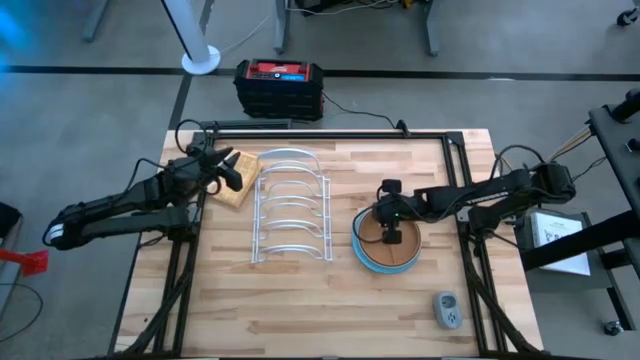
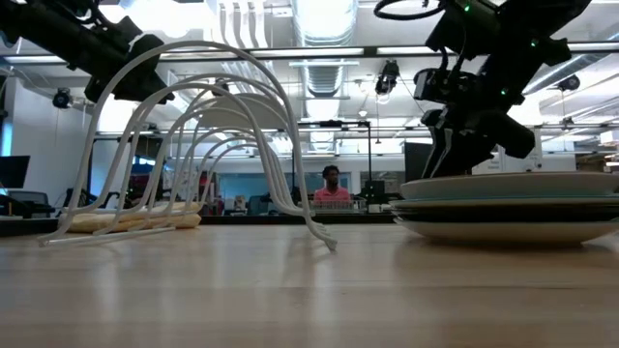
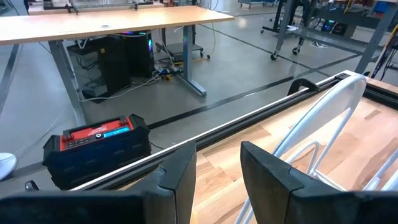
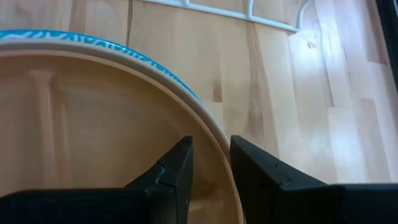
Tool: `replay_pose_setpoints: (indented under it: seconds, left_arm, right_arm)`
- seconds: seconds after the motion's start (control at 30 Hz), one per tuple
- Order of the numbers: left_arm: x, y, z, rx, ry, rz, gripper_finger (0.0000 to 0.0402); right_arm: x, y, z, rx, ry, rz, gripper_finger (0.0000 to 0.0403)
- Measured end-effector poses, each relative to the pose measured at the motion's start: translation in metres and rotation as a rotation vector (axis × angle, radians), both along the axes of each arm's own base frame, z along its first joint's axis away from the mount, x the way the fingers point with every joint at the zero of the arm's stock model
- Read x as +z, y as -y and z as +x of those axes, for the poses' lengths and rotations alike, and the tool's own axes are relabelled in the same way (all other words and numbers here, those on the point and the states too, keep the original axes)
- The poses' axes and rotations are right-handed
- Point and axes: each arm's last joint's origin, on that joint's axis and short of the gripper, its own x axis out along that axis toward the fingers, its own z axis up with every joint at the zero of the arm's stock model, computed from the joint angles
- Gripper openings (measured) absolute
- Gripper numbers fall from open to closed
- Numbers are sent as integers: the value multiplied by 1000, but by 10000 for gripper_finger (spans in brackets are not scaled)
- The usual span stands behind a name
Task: Sort dishes
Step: Put the brown plate into the dishwasher rack
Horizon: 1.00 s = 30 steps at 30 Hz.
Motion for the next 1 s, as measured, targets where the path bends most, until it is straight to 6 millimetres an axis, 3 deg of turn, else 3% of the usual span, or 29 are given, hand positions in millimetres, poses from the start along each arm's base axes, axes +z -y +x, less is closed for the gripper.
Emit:
replay_pose_setpoints:
  seconds: [0.7,1.0]
  left_arm:
    - [-11,-7,20,0,-73,-37,116]
    - [-12,-8,22,-4,-83,-29,116]
  right_arm:
    - [-1,0,1,58,-17,-33,51]
    - [-1,1,1,54,-28,-84,61]
